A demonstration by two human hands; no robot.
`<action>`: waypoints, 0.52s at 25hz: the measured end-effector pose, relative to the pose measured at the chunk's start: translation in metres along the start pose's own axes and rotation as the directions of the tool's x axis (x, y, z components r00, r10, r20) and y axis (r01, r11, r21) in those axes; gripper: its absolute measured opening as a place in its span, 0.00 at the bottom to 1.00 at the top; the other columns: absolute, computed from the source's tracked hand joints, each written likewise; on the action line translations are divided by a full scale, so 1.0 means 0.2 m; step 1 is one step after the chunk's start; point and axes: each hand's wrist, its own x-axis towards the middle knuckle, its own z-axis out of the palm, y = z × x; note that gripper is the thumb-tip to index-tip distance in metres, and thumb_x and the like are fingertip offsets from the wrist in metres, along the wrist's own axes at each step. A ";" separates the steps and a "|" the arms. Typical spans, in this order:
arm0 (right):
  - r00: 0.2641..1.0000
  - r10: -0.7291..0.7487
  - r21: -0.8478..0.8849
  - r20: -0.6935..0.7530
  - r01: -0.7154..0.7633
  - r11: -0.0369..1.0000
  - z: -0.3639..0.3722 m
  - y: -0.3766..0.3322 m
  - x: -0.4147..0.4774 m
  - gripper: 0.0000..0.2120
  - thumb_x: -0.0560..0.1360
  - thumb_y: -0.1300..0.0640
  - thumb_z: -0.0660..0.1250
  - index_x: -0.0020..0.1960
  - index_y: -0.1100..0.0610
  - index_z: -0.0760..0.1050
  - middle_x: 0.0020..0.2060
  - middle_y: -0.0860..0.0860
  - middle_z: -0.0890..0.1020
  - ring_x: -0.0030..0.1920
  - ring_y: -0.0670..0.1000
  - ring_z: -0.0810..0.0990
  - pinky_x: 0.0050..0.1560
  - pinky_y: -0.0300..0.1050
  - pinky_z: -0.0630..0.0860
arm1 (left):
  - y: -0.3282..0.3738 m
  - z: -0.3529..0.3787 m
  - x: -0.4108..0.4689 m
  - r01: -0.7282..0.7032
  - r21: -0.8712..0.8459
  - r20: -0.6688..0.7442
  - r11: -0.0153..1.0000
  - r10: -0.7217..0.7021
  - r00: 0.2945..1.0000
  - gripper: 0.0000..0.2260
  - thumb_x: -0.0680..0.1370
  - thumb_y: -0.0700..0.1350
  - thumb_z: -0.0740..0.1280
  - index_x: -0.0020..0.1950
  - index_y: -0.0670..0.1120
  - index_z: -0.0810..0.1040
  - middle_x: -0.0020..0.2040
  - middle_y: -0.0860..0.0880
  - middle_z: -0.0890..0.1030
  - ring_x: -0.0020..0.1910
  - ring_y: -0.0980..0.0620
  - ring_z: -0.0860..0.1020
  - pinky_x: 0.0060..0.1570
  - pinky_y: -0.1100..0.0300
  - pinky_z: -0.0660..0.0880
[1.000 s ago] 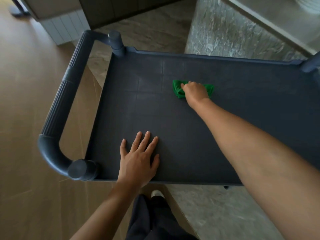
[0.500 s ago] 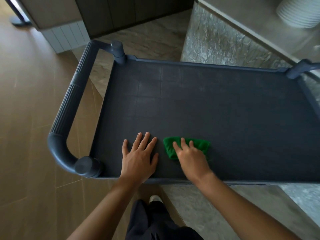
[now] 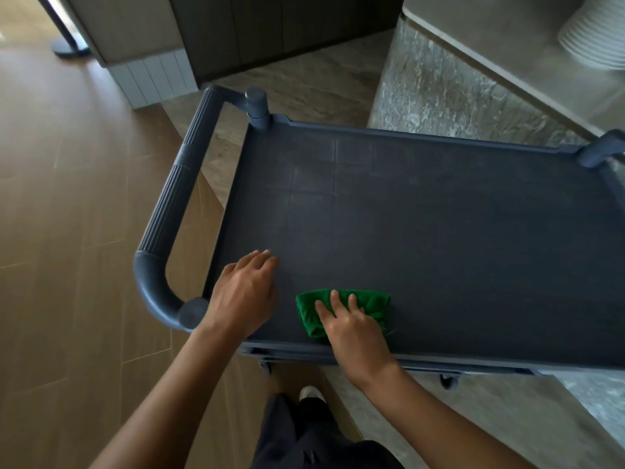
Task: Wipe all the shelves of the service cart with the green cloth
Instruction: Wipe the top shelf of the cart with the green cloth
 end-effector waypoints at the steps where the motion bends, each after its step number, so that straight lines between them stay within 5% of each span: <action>1: 0.999 -0.026 0.052 0.027 0.025 0.998 0.00 -0.02 0.00 0.25 0.73 0.66 0.66 0.70 0.58 0.69 0.67 0.65 0.71 0.61 0.69 0.74 0.54 0.55 0.78 | 0.00 -0.02 -0.01 -0.007 0.004 0.008 1.000 0.007 1.000 0.18 0.79 0.43 0.60 0.68 0.43 0.73 0.67 0.46 0.75 0.69 0.46 0.70 0.64 0.50 0.69; 3: 0.998 -0.042 0.055 0.055 0.039 0.998 0.03 -0.06 -0.01 0.25 0.78 0.67 0.58 0.74 0.59 0.61 0.71 0.65 0.63 0.66 0.71 0.68 0.61 0.58 0.73 | -0.01 -0.06 -0.03 -0.034 0.054 -0.010 0.998 0.034 0.999 0.13 0.78 0.43 0.60 0.60 0.44 0.78 0.59 0.47 0.80 0.61 0.45 0.77 0.57 0.50 0.72; 7: 0.998 -0.046 -0.039 0.045 0.047 0.998 0.00 -0.15 -0.01 0.26 0.57 0.59 0.81 0.54 0.54 0.83 0.50 0.59 0.84 0.45 0.61 0.84 0.36 0.47 0.82 | -0.11 -0.12 -0.06 -0.032 0.110 -0.104 0.993 0.044 0.994 0.09 0.77 0.43 0.63 0.53 0.43 0.81 0.53 0.47 0.83 0.57 0.44 0.79 0.52 0.50 0.75; 13: 0.999 -0.028 -0.053 0.041 0.030 0.998 0.01 -0.25 0.10 0.24 0.56 0.55 0.81 0.52 0.51 0.83 0.49 0.59 0.84 0.44 0.62 0.84 0.36 0.50 0.82 | -0.19 -0.10 -0.10 0.036 0.050 -0.099 0.998 -0.031 0.995 0.09 0.77 0.42 0.64 0.53 0.43 0.80 0.51 0.46 0.83 0.52 0.43 0.81 0.45 0.50 0.77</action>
